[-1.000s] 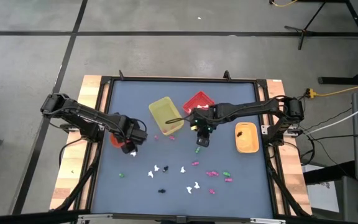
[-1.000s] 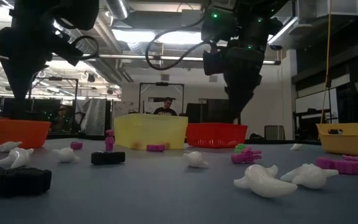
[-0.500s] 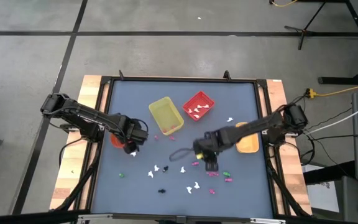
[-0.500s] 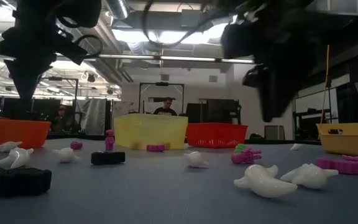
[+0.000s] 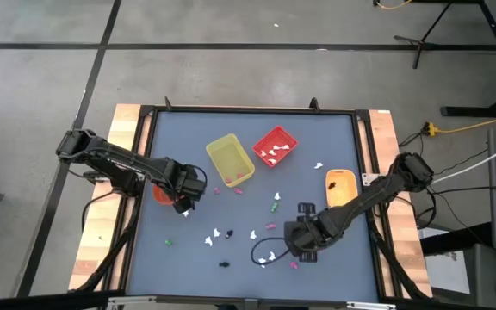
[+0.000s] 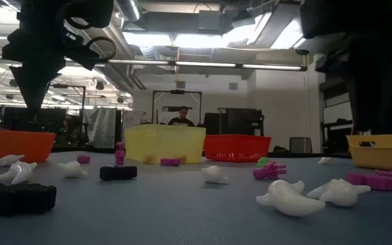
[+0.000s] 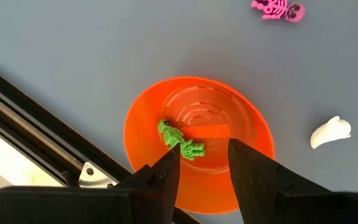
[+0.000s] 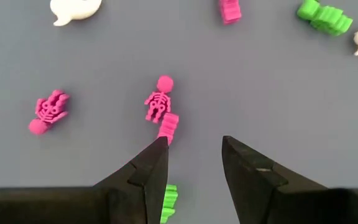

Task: Sort Halloween decoration
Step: Put the pink skeleton toy into the yellow bin

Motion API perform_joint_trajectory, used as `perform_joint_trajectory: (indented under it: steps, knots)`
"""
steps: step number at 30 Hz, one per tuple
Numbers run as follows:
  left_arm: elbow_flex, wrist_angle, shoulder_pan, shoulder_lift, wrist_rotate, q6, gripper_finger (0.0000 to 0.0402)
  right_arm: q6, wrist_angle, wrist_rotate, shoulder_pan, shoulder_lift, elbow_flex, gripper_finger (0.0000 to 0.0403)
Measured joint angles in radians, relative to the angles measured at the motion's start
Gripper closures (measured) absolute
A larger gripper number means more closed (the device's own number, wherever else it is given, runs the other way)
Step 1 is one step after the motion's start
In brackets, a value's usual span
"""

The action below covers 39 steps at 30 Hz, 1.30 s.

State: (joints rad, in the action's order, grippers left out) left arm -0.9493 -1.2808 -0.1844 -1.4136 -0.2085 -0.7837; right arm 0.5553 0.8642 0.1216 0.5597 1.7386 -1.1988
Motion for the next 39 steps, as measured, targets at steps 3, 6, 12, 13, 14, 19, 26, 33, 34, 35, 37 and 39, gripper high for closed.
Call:
perform_joint_trajectory:
  steps: [3,6,12,13,14,19,26,33,34,35,37,39]
  knots:
    - [0.000,0.000,0.000,0.000,0.000,0.000,0.0284,0.002,-0.001,0.002,0.023,0.000,0.000,0.0253]
    - [0.000,0.000,0.000,0.000,0.000,0.000,0.0284,0.002,-0.014,0.011,0.041,0.000,0.004,0.0253]
    - [0.000,0.001,0.000,0.000,0.000,-0.001,0.0284,0.002,-0.156,0.000,0.065,0.000,0.084,0.0253]
    - [0.000,0.002,0.000,0.000,0.000,-0.001,0.0284,0.002,-0.177,-0.001,0.065,0.000,0.099,0.0253]
    - [0.000,0.002,0.000,0.000,0.000,-0.001,0.0284,0.008,-0.193,-0.001,0.065,0.000,0.112,0.0253]
    - [0.000,0.003,0.000,0.000,-0.006,-0.001,0.0284,0.024,-0.220,0.034,0.062,0.000,0.153,0.0253]
    - [0.000,0.021,0.000,0.000,-0.011,-0.001,0.0284,0.024,-0.270,0.018,0.062,0.000,0.191,0.0253]
    - [0.000,0.021,0.000,0.000,-0.011,0.000,0.0284,0.027,-0.374,0.010,0.062,0.000,0.246,0.0253]
    - [0.000,0.021,0.000,0.000,-0.011,0.000,0.0284,0.027,-0.370,0.011,0.062,0.000,0.246,0.0253]
    - [0.000,0.020,0.000,0.000,-0.011,0.000,0.0284,0.027,-0.370,0.014,0.062,0.000,0.246,0.0254]
    - [0.000,0.020,0.000,0.000,-0.011,0.000,0.0284,0.022,-0.370,0.016,0.062,0.000,0.246,0.0260]
    - [0.000,0.020,0.000,0.000,-0.011,0.000,0.0284,0.020,-0.369,0.017,0.062,0.000,0.246,0.0274]
